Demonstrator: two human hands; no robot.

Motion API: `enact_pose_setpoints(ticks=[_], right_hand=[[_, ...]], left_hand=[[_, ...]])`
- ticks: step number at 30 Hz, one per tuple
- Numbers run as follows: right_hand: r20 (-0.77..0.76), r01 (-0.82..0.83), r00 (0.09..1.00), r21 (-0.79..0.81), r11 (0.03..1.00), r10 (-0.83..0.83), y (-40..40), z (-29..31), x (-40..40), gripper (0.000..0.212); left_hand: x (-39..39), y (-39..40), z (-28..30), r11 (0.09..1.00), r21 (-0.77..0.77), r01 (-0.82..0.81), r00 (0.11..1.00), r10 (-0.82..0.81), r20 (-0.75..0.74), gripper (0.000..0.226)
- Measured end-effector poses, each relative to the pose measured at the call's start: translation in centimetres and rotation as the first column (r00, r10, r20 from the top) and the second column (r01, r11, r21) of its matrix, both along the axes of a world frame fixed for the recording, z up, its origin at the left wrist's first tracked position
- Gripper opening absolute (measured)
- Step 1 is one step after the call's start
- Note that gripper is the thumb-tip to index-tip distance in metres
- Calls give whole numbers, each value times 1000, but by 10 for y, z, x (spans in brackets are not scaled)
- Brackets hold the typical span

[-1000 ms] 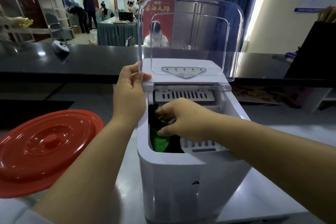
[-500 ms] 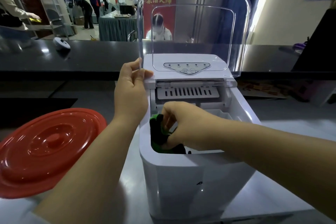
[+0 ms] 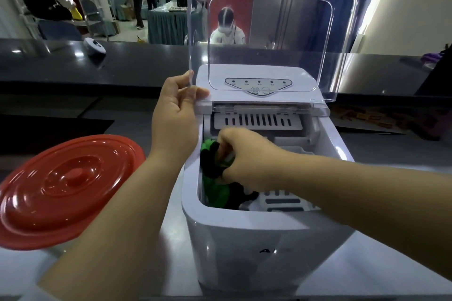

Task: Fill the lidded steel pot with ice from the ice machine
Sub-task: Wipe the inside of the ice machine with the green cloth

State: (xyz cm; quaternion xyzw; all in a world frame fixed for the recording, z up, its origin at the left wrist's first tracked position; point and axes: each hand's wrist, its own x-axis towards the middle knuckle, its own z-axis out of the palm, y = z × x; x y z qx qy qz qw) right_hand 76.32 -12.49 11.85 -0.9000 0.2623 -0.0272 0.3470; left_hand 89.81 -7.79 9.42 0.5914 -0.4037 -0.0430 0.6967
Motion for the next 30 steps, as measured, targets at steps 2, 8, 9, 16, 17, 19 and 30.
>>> enact_pose_setpoints(ticks=[2,8,9,16,17,19,30], right_hand=[[-30,-69,997,42,997,70,-1,3,-4,34],[-104,-315,942,55,947,319,0,12,-23,30],[-129,-350,927,44,936,353,0,15,-27,31],[-305,-504,823,-3,864,479,-9,17,-39,55],[-360,-532,797,-42,845,484,-13,13,-39,64],[-497,-597,724,-104,795,479,-23,10,-41,68],[-578,-672,732,-702,236,361,-7,26,-27,44]], left_hand=[[0,0,1,1000,-4,5,1000,-5,-3,22],[-2,1,1,1000,-5,-5,1000,5,-11,22],[-2,1,2,1000,3,-11,1000,11,-3,22],[-3,3,4,998,49,-46,998,43,47,23],[-3,3,4,998,51,-47,998,45,51,23],[-3,3,4,997,54,-47,998,44,55,21],[-3,3,4,998,47,-52,998,50,46,22]])
